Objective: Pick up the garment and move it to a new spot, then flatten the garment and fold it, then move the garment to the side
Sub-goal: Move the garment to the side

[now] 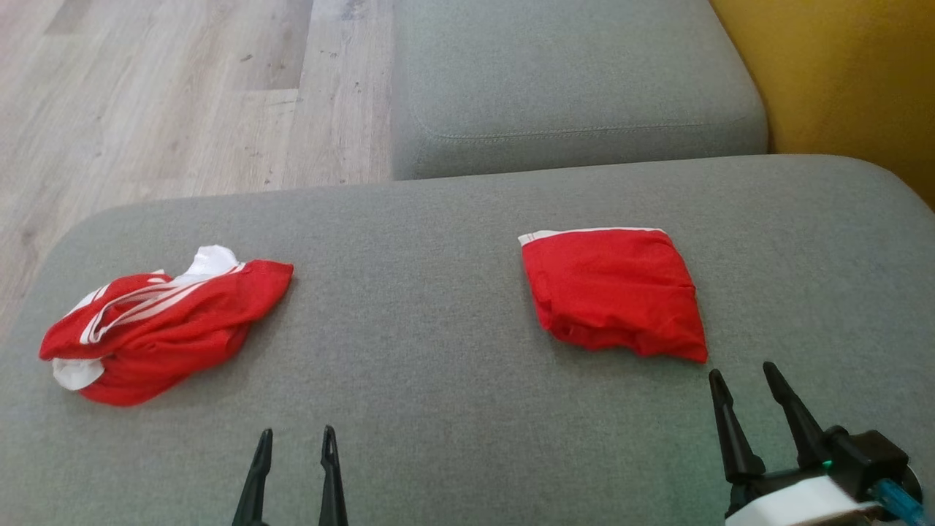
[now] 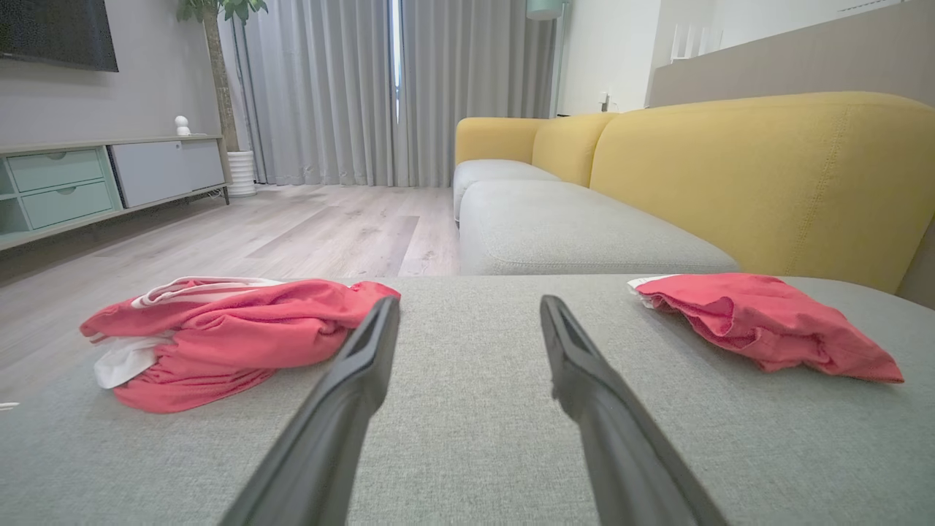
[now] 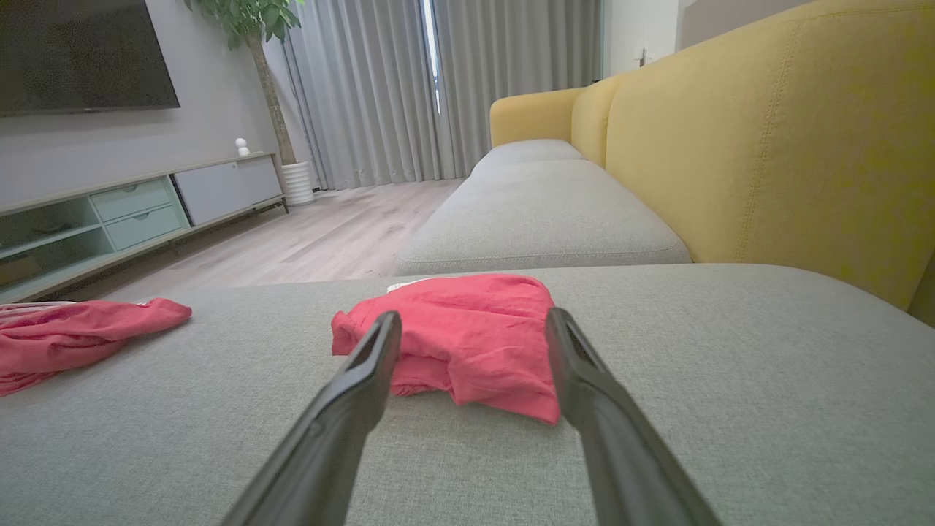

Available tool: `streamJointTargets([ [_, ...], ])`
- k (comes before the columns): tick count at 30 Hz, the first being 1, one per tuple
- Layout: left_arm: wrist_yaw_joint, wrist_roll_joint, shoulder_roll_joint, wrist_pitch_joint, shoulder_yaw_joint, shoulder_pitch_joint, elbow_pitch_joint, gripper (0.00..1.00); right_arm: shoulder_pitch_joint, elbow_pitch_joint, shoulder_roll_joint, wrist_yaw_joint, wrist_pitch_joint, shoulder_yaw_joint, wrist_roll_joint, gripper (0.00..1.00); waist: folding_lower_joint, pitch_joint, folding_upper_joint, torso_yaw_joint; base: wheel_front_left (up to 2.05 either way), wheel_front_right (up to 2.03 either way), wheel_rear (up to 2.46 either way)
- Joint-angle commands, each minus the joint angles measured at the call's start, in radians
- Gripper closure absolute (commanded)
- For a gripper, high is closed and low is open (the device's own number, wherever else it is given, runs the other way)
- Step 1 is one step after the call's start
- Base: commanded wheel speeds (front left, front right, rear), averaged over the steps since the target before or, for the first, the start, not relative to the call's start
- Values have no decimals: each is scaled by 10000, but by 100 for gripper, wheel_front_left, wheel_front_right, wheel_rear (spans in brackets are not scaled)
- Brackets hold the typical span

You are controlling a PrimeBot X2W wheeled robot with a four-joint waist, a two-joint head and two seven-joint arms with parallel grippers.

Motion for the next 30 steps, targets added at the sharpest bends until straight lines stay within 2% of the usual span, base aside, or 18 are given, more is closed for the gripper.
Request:
streamJointTargets([
  [1, -39, 72, -34, -51, 342, -360, -294, 0, -232, -300, -51, 33, -135, 134, -90, 0, 1, 18, -1, 28, 0, 0, 0],
  [30, 201, -179, -41, -51, 94, -485, -434, 0, -367, -30, -262, 33, -135, 212, -188, 0, 1, 460, -1, 43, 0, 0, 0],
])
